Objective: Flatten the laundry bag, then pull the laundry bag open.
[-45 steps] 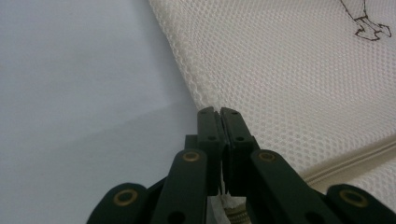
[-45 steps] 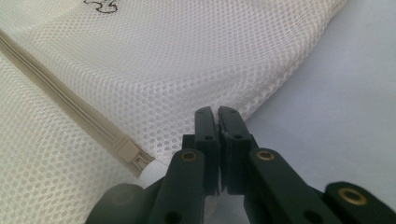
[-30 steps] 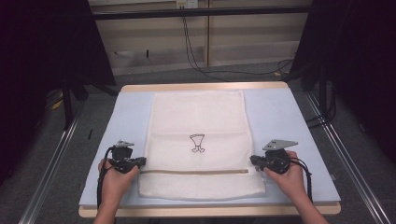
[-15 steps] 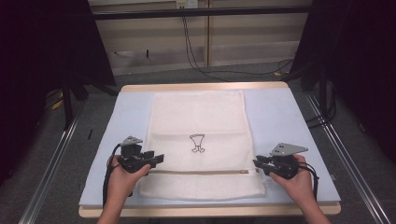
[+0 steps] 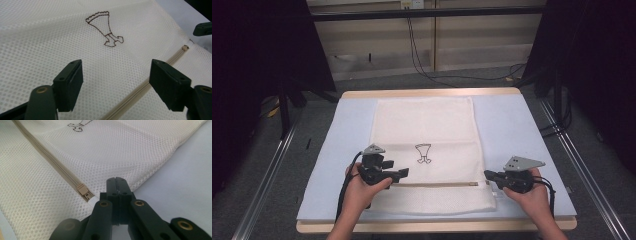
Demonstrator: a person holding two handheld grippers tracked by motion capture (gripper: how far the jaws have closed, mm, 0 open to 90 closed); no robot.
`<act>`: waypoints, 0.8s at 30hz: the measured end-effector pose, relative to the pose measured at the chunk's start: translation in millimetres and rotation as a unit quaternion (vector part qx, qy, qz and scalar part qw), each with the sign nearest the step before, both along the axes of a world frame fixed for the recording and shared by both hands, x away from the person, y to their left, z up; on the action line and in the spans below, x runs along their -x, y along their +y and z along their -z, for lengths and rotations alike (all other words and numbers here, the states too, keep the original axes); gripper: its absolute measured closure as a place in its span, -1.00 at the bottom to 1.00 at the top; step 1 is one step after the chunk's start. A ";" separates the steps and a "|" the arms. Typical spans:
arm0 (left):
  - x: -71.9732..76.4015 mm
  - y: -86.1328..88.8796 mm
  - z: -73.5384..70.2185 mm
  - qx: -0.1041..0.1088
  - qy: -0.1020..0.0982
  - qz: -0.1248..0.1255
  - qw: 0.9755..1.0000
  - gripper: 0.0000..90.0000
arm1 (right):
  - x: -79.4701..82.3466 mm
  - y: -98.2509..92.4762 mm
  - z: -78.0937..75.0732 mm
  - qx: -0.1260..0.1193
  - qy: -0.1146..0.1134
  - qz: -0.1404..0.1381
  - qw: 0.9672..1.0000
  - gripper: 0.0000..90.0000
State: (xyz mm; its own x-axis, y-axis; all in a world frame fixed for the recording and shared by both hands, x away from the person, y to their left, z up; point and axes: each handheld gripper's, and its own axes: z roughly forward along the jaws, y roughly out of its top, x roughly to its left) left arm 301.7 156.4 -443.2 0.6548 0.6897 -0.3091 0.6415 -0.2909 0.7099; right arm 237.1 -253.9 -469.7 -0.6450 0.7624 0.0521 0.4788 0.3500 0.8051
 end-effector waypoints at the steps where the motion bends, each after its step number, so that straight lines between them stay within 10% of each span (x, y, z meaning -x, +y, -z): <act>1: 0.3 -2.6 0.0 0.002 -0.001 0.003 1.000 -0.45 | -0.1 0.1 0.2 0.004 0.001 0.001 1.000 1.00; 24: 1.3 -76.5 -4.4 0.027 0.048 0.081 0.995 -0.44 | 3.1 -0.2 0.4 0.001 0.001 -0.005 1.000 1.00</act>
